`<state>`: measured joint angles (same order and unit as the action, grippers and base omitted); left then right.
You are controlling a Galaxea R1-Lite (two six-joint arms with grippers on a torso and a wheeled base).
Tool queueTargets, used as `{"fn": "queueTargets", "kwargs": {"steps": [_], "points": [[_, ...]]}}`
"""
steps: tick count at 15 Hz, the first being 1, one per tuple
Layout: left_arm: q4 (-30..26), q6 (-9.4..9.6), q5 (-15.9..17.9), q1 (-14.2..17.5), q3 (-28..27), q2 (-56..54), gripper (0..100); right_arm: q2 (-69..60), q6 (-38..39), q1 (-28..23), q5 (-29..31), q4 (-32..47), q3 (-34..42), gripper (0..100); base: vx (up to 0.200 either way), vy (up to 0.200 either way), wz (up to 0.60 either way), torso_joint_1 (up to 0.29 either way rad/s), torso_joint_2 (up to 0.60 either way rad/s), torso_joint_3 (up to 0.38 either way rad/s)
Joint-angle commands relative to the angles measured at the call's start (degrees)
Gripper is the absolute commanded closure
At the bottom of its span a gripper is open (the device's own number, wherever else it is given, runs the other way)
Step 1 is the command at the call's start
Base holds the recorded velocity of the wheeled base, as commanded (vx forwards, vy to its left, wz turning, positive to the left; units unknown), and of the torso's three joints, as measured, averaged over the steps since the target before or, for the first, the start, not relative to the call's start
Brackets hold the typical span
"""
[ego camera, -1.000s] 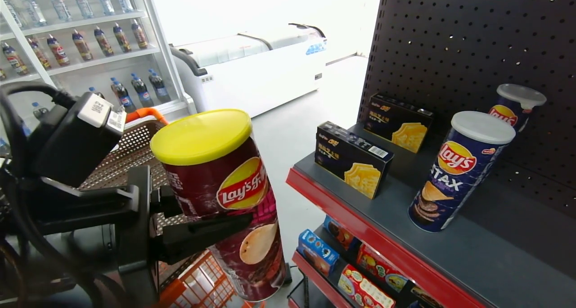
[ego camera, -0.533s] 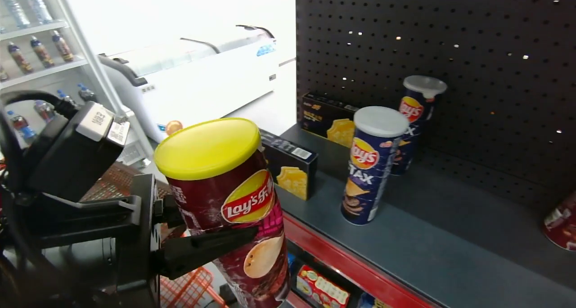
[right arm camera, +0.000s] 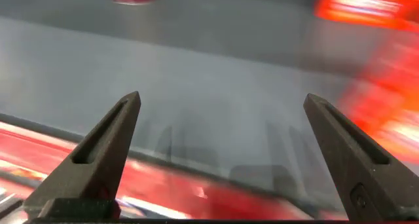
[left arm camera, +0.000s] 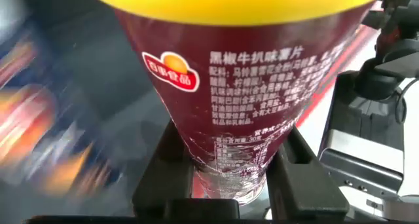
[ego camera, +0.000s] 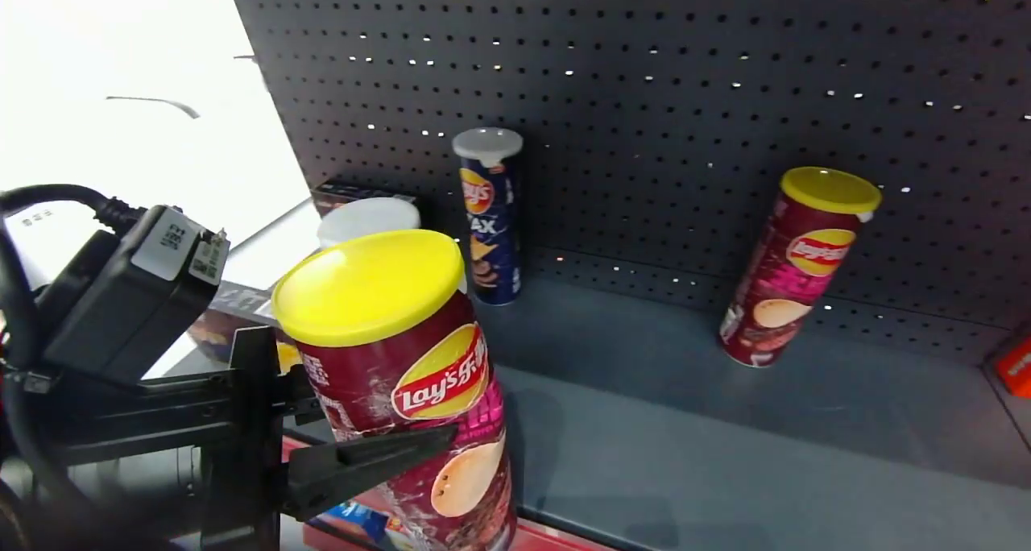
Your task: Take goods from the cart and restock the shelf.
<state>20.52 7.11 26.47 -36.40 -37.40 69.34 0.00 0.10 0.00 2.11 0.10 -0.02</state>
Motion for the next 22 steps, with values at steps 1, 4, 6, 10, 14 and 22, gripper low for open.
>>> {"fn": "queueTargets", "kwargs": {"steps": [1, 4, 6, 10, 14, 22], "points": [[0.0, -0.08, 0.0, 0.3, 0.0, 0.1, 100, 0.0, 0.0, 0.0, 0.0, 0.0, 0.0, 0, 0.000, 0.000, -0.60, 0.007, 0.00, 0.002], [0.0, -0.08, -0.1, 0.5, 0.0, 0.1, 100, 0.0, 0.0, 0.0, 0.0, 0.0, 0.0, 0, 0.000, 0.000, 0.00, 0.000, 0.00, 0.000], [0.0, -0.08, -0.1, 0.5, 0.3, 0.1, 100, 0.0, 0.0, 0.0, 0.0, 0.0, 0.0, 0, 0.000, 0.000, 0.00, 0.000, 0.00, 0.000], [0.1, -0.16, -0.1, 0.7, 1.3, 0.1, 100, 0.0, 0.0, 0.0, 0.0, 0.0, 0.0, 0, 0.000, 0.000, -0.45, 0.001, 0.00, 0.001], [0.2, -0.16, 0.0, 1.5, 1.5, 0.1, 100, 0.0, 0.0, 0.0, 0.0, 0.0, -0.1, 0, 0.000, 0.000, 0.00, 0.000, 0.00, 0.000], [0.5, -0.16, 0.2, 3.6, 2.2, 0.0, 100, 0.0, 0.0, -0.1, 0.0, 0.0, 0.0, 0, 0.000, 0.000, 0.00, 0.000, 0.00, 0.000]]}}
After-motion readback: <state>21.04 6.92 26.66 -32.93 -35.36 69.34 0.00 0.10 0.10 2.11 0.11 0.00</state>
